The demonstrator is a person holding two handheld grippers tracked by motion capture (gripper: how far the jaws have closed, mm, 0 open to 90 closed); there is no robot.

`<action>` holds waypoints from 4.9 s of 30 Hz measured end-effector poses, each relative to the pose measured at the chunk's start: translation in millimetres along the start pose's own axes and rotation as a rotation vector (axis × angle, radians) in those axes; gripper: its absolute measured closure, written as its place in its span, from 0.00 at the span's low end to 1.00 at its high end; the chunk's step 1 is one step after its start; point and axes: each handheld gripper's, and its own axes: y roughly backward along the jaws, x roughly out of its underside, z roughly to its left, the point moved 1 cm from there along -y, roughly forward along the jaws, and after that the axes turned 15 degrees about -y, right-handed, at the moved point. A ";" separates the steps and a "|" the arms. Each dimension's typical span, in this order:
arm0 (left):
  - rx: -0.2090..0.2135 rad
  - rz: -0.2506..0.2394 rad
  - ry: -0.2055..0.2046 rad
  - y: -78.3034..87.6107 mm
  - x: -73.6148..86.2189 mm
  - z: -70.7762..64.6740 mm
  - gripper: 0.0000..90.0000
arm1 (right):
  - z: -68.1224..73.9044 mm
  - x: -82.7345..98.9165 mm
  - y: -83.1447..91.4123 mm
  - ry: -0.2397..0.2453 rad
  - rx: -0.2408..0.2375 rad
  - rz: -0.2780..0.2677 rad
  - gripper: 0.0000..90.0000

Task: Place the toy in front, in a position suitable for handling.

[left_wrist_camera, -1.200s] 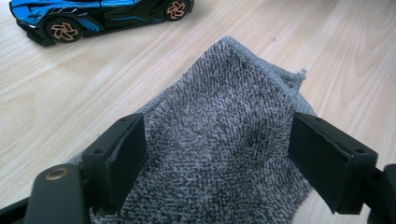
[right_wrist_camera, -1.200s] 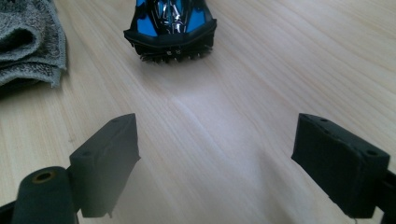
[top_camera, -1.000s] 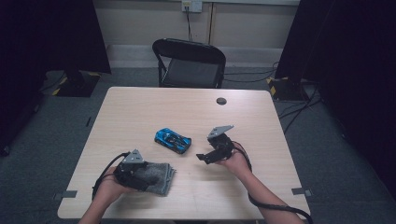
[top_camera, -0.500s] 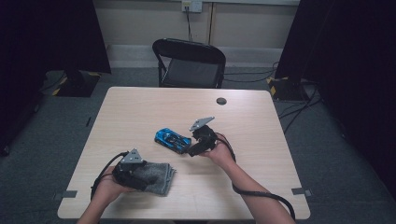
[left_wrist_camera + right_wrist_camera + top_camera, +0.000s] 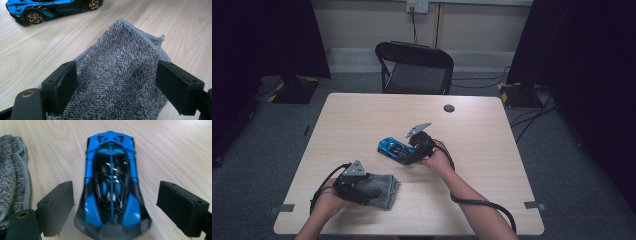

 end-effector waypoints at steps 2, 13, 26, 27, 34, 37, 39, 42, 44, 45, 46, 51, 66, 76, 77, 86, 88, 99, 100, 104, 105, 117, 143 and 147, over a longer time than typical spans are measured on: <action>0.001 -0.004 0.003 0.0 0.1 0.2 0.20 | 0.4 -0.5 -5.0 -0.015 -0.009 0.005 0.15; 0.007 0.003 0.007 -1.3 1.7 2.4 0.20 | -4.3 3.8 -22.1 0.003 0.015 0.047 0.15; 0.000 0.006 0.020 -1.8 2.6 3.7 0.21 | -5.4 15.4 -25.1 0.017 0.037 0.039 0.14; 0.000 0.006 0.020 -1.8 2.7 3.8 0.21 | -5.7 16.3 -24.6 0.019 0.031 0.036 0.14; 0.001 0.013 0.021 -3.3 2.4 3.9 0.21 | -6.4 20.1 -24.1 0.011 0.028 0.002 0.14; 0.000 0.015 0.021 -3.8 2.5 3.9 0.21 | -7.4 21.8 -24.1 0.013 0.021 -0.014 0.14; 0.001 0.018 0.022 -4.1 2.9 4.1 0.22 | -6.9 22.6 -24.0 0.010 0.022 -0.021 0.15; 0.000 0.021 0.022 -4.2 3.1 4.3 0.22 | -5.4 24.0 -22.3 0.021 0.007 -0.036 0.27; 0.000 0.022 0.021 -4.4 3.0 4.2 0.23 | -3.5 23.3 -22.0 0.017 0.013 -0.030 0.27; -0.001 0.023 0.021 -4.5 2.9 4.2 0.23 | -3.3 22.8 -22.3 0.016 0.013 -0.029 0.27; 0.000 0.022 0.021 -4.5 2.8 4.1 0.23 | -2.9 22.1 -22.3 0.016 0.017 -0.023 0.27; -0.002 0.021 0.021 -4.1 3.2 4.7 0.23 | 0.3 18.2 -21.7 0.002 0.037 0.018 0.27; -0.009 0.014 0.030 -3.2 2.6 5.8 0.23 | -3.4 -7.7 13.2 -0.029 0.024 -0.027 0.28; -0.012 0.005 0.032 -3.2 1.3 6.2 0.23 | -9.4 -14.7 31.4 -0.043 0.029 -0.059 0.28; -0.013 0.005 0.034 -3.3 1.2 6.3 0.23 | -9.6 -15.3 33.9 -0.048 0.026 -0.067 0.28; -0.010 0.008 0.030 -4.1 0.8 5.8 0.23 | -23.2 -6.6 60.5 -0.056 0.045 -0.090 0.28; -0.011 0.006 0.031 -4.1 0.1 5.7 0.23 | -26.5 -0.1 64.3 -0.065 0.055 -0.087 0.28; -0.007 0.008 0.023 -7.7 -3.4 2.9 0.23 | -41.0 44.1 81.8 -0.105 0.043 -0.122 0.27; -0.006 0.011 0.021 -8.1 -3.6 2.7 0.23 | -43.1 49.4 81.9 -0.116 0.040 -0.116 0.27; -0.004 0.019 0.021 -10.1 -4.5 1.8 0.23 | -50.3 68.0 80.8 -0.148 0.032 -0.116 0.27; -0.003 0.018 0.020 -10.7 -4.6 1.6 0.23 | -51.1 71.6 80.0 -0.143 0.032 -0.118 0.27; -0.001 0.022 0.028 -13.0 -3.7 2.2 0.23 | -51.5 97.8 66.5 -0.099 0.082 -0.061 0.27; 0.005 0.023 0.039 -20.4 -7.5 6.3 0.24 | -50.1 92.6 58.1 -0.068 0.083 -0.058 0.19; 0.001 0.024 0.030 -18.1 -7.9 5.9 0.24 | -51.2 95.2 64.7 -0.098 0.075 -0.066 0.17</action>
